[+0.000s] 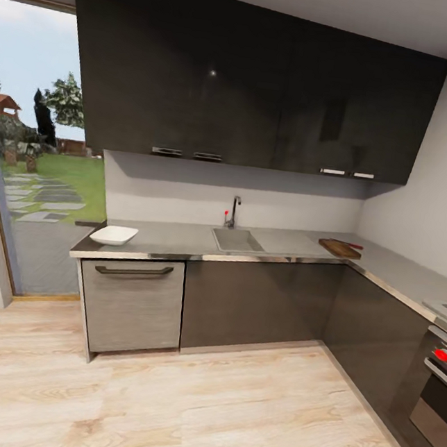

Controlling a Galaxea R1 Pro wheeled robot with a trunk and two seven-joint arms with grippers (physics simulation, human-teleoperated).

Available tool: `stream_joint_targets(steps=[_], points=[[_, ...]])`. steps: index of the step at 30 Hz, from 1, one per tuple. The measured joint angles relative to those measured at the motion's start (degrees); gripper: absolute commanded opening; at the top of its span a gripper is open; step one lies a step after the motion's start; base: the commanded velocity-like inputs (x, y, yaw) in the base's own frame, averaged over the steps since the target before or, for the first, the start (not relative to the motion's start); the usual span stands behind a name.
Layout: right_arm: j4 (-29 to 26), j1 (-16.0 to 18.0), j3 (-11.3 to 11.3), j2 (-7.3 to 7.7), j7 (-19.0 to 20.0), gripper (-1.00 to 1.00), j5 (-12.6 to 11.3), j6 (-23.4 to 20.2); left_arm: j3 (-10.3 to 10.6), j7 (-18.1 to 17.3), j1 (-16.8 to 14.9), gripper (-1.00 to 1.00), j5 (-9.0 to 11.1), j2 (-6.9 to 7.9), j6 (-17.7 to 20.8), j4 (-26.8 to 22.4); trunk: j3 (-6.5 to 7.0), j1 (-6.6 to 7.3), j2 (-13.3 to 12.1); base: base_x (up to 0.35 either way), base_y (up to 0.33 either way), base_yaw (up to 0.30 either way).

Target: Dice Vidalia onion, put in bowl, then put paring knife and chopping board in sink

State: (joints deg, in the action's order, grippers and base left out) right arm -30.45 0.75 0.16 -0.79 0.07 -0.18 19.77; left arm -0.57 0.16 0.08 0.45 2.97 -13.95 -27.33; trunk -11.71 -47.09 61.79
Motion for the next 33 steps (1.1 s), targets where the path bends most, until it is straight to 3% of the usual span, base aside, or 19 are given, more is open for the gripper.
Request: stream_joint_targets(steps=[13,33], points=[[0.0,0.0,0.0,0.00,0.0,1.00,0.0,0.0,0.0,0.0,0.0,1.00,0.0,-0.02,0.0,0.0,2.31,2.86,-5.2,0.000,0.000,-0.013],[0.0,0.0,0.0,0.00,0.0,1.00,0.0,0.1,0.0,0.0,0.0,1.00,0.0,-0.06,0.0,0.0,5.91,7.25,-13.2,0.000,0.000,-0.159]])
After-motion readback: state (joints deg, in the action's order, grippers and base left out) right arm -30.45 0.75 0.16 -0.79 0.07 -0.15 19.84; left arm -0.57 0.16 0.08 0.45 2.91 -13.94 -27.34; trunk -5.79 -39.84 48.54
